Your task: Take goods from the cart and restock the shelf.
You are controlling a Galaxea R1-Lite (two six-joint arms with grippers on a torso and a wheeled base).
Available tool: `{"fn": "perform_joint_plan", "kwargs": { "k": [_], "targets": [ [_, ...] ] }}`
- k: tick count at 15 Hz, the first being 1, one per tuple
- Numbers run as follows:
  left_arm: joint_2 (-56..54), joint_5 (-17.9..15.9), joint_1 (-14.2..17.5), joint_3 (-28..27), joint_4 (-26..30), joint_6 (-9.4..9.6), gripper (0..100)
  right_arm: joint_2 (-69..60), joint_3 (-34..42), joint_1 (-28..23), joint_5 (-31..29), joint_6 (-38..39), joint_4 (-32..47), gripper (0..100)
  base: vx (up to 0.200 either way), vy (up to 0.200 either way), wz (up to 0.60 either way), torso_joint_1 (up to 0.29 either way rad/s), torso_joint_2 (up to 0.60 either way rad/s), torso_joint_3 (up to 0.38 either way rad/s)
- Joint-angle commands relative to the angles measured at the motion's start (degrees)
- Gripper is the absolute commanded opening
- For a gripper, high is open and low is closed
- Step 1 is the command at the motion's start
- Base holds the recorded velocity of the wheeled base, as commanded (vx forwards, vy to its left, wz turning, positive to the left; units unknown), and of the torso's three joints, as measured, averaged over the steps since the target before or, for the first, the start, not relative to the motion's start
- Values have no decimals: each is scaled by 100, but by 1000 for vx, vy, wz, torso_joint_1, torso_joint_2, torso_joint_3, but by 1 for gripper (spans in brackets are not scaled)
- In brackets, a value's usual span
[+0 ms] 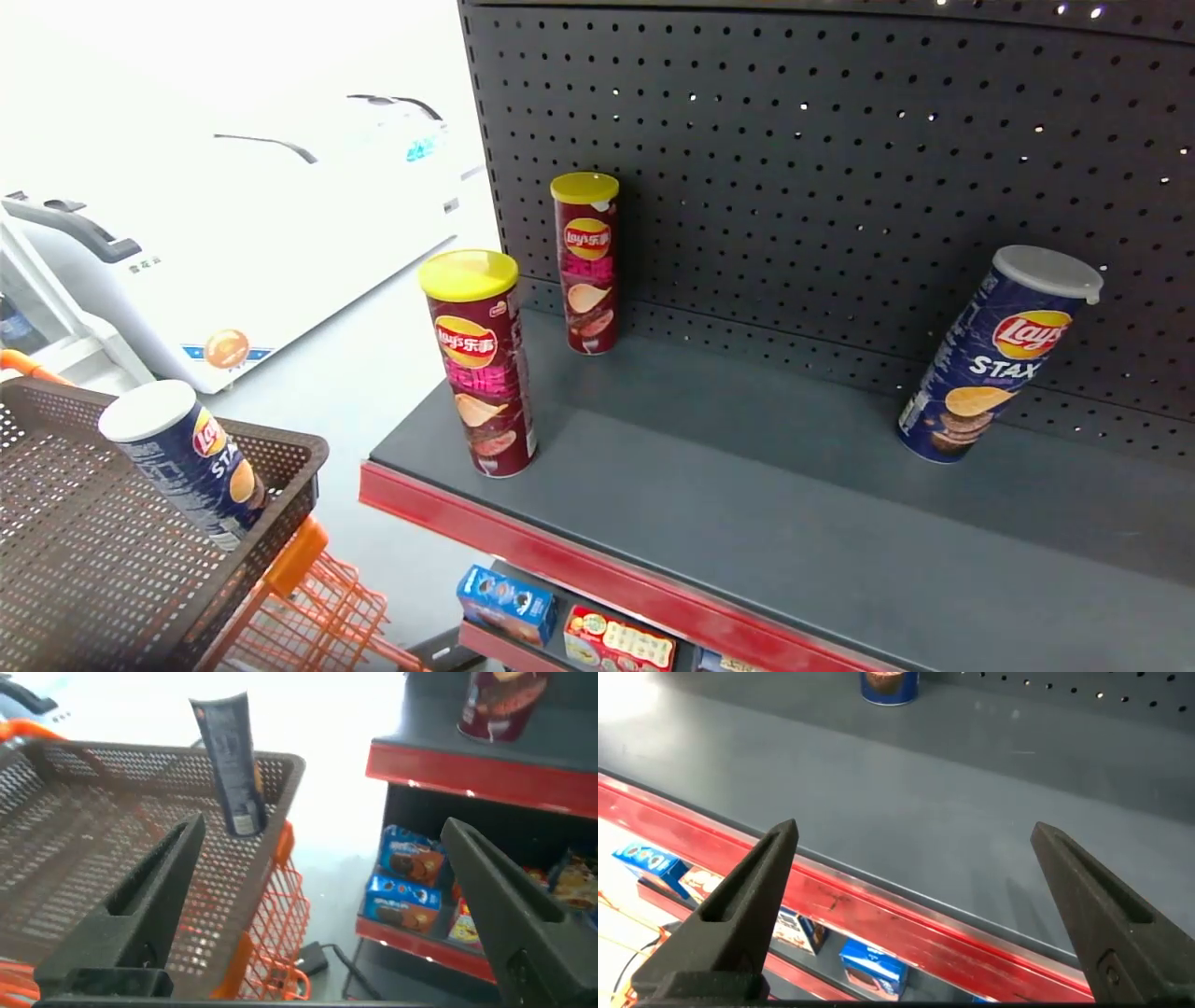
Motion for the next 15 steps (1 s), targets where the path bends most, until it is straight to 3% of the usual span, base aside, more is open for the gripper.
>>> {"fn": "perform_joint_plan", "kwargs": {
  "k": [1, 2, 4, 7, 9, 10, 11, 13, 14, 15],
  "targets": [
    [1859, 652, 229, -1481, 235, 412, 100, -2, 0, 1, 2, -2, -1, 100, 0, 0, 0, 0, 0, 0],
    [2360, 1013, 246, -1525, 182, 236, 100, -2, 0, 1, 2, -2, -1, 100, 0, 0, 0, 0, 0, 0],
    [2922, 1118, 53, -1551, 85, 175, 100, -2, 0, 1, 2, -2, -1, 100, 0, 0, 0, 0, 0, 0],
    [3564, 1083, 527, -1560, 33, 122, 100, -2, 0, 1, 2, -2, -1, 100, 0, 0, 0, 0, 0, 0],
    [3880, 758, 1160, -1489, -170, 104, 100, -2, 0, 1, 2, -2, -1, 100, 0, 0, 0, 0, 0, 0],
    [4065, 187, 1573, -1349, -363, 113, 100, -2, 0, 1, 2, -2, -1, 100, 0, 0, 0, 0, 0, 0],
    [4197, 116, 1705, -1261, -512, 113, 100, -2, 0, 1, 2, -2, -1, 100, 0, 0, 0, 0, 0, 0],
    [5190, -59, 1907, -637, -2130, 104, 100, -2, 0, 1, 2, -2, -1, 100, 0, 0, 0, 0, 0, 0],
    [5480, -86, 1916, -479, -2648, 104, 100, -2, -9, 1, 2, -2, -1, 100, 0, 0, 0, 0, 0, 0],
    [6095, -174, 2013, -189, -3650, 104, 100, -2, 0, 1, 2, -2, -1, 100, 0, 0, 0, 0, 0, 0]
  ]
}}
